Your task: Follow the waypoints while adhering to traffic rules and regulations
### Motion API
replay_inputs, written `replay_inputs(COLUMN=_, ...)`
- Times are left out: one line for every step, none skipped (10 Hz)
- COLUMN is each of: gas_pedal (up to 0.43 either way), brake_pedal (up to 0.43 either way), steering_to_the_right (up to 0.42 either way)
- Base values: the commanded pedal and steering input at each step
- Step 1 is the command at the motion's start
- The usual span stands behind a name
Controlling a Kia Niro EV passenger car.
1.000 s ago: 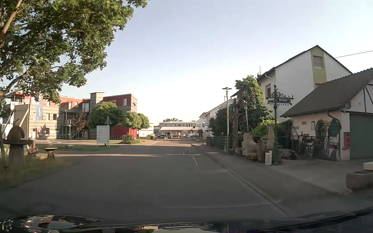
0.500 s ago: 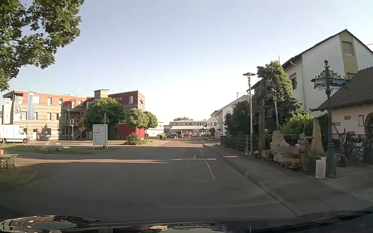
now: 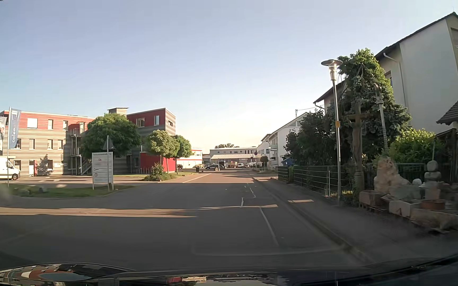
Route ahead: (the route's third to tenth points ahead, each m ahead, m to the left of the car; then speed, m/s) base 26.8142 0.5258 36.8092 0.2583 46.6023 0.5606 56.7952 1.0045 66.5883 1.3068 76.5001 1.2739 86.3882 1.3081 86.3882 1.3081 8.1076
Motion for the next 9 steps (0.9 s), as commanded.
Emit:
replay_inputs(gas_pedal=0.098, brake_pedal=0.0, steering_to_the_right=0.001)
replay_inputs(gas_pedal=0.098, brake_pedal=0.0, steering_to_the_right=0.001)
replay_inputs(gas_pedal=0.087, brake_pedal=0.0, steering_to_the_right=0.001)
replay_inputs(gas_pedal=0.087, brake_pedal=0.0, steering_to_the_right=0.0)
replay_inputs(gas_pedal=0.087, brake_pedal=0.0, steering_to_the_right=0.0)
replay_inputs(gas_pedal=0.087, brake_pedal=0.0, steering_to_the_right=0.0)
replay_inputs(gas_pedal=0.087, brake_pedal=0.0, steering_to_the_right=0.0)
replay_inputs(gas_pedal=0.087, brake_pedal=0.0, steering_to_the_right=-0.001)
replay_inputs(gas_pedal=0.087, brake_pedal=0.0, steering_to_the_right=-0.003)
